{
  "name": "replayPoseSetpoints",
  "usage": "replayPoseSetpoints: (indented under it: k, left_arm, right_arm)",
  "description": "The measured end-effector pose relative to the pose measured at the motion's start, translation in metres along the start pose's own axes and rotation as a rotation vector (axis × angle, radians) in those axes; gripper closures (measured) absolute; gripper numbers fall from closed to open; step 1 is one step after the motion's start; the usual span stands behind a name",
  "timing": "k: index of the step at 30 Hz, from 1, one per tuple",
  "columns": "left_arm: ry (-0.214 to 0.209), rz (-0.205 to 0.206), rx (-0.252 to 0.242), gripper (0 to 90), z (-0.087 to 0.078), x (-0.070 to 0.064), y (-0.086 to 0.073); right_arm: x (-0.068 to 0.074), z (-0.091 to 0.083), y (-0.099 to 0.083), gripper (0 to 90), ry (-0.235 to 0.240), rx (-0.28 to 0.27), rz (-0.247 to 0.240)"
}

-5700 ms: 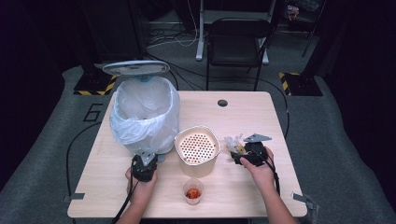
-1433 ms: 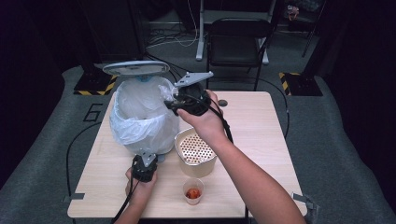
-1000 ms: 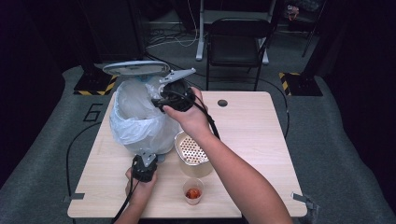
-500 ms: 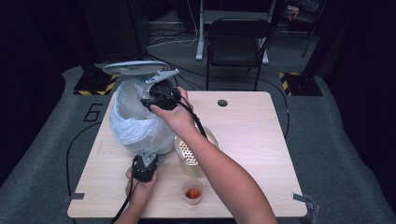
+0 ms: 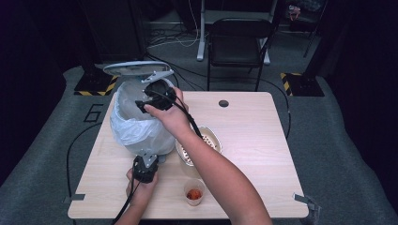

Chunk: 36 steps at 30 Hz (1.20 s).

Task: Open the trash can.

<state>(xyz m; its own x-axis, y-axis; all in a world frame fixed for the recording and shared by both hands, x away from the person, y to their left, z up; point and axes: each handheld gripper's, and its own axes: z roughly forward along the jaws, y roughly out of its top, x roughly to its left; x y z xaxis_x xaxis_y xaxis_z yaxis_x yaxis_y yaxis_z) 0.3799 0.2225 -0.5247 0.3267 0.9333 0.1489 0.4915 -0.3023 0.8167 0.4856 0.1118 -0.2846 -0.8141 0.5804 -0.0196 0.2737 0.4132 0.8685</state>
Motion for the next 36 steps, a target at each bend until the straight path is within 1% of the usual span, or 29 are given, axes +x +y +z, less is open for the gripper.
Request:
replayPoseSetpoints:
  k: [2, 5, 6, 7, 8, 10, 13, 17, 21, 23, 24, 25, 26, 27, 28, 30, 32, 33, 34, 36]
  left_arm:
    - [0.0, 0.0, 0.001, 90.0, 0.0, 0.0, 0.0]
    - [-0.001, -0.002, 0.0, 90.0, 0.0, 0.0, 0.0]
    - [-0.001, -0.002, 0.0, 90.0, 0.0, 0.0, 0.0]
    - [-0.001, -0.001, 0.0, 90.0, 0.0, 0.0, 0.0]
    - [-0.001, -0.001, 0.0, 90.0, 0.0, 0.0, 0.0]
    - [-0.001, -0.002, -0.002, 90.0, 0.0, 0.0, 0.0]
    - [-0.006, -0.01, -0.004, 90.0, 0.0, 0.001, 0.0]
    - [-0.002, -0.003, -0.003, 90.0, 0.0, 0.0, 0.0]
    - [0.002, -0.003, -0.008, 90.0, 0.001, 0.0, 0.0]
    - [0.001, -0.004, -0.008, 90.0, 0.001, 0.0, 0.0]
    - [0.002, -0.003, -0.01, 90.0, 0.001, 0.0, 0.0]
    - [0.001, -0.002, -0.004, 90.0, 0.0, 0.0, 0.0]
    - [0.002, -0.002, -0.009, 90.0, 0.001, 0.0, 0.0]
    - [0.001, -0.002, -0.006, 90.0, 0.0, 0.0, 0.0]
    - [0.001, -0.001, -0.005, 90.0, 0.0, 0.0, 0.0]
    - [0.002, -0.001, -0.005, 90.0, 0.0, 0.0, 0.0]
    - [0.003, 0.001, -0.004, 90.0, 0.0, 0.0, 0.0]
    - [0.003, 0.003, -0.004, 90.0, 0.0, 0.0, 0.0]
    - [0.004, 0.003, -0.004, 90.0, 0.0, 0.0, 0.0]
    - [0.007, 0.007, -0.002, 90.0, 0.0, -0.001, 0.0]
  right_arm:
    - [0.001, -0.002, -0.001, 39.2, 0.002, -0.003, -0.011]
    - [0.002, -0.009, -0.002, 39.2, 0.001, -0.014, -0.021]
    - [0.002, -0.009, -0.002, 39.2, 0.001, -0.014, -0.021]
    - [0.003, -0.014, -0.003, 39.2, 0.002, -0.023, -0.017]
    - [0.003, -0.017, -0.004, 39.2, 0.004, -0.023, -0.034]
    - [0.006, -0.027, -0.007, 39.4, -0.002, -0.012, -0.036]
    - [0.009, -0.045, -0.013, 39.4, -0.005, -0.02, -0.074]
    - [0.008, -0.071, -0.028, 38.8, -0.001, -0.033, -0.07]
    - [0.008, -0.093, -0.051, 39.6, -0.001, -0.037, -0.085]
    - [0.009, -0.103, -0.066, 39.6, -0.002, -0.029, -0.096]
    - [0.01, -0.107, -0.074, 39.6, -0.004, -0.032, -0.097]
    - [0.011, -0.112, -0.083, 39.6, -0.01, -0.032, -0.086]
    - [0.011, -0.116, -0.091, 39.0, -0.008, -0.034, -0.098]
    - [0.012, -0.12, -0.099, 37.9, -0.012, -0.027, -0.094]
    - [0.013, -0.124, -0.106, 36.8, -0.021, -0.023, -0.111]
    - [0.015, -0.13, -0.122, 35.6, -0.028, -0.027, -0.122]
    - [0.017, -0.136, -0.136, 33.5, -0.023, -0.017, -0.121]
    - [0.02, -0.139, -0.144, 32.7, -0.037, -0.022, -0.118]
    - [0.021, -0.141, -0.151, 31.9, -0.04, -0.02, -0.126]
    - [0.025, -0.145, -0.163, 30.3, -0.043, -0.014, -0.119]
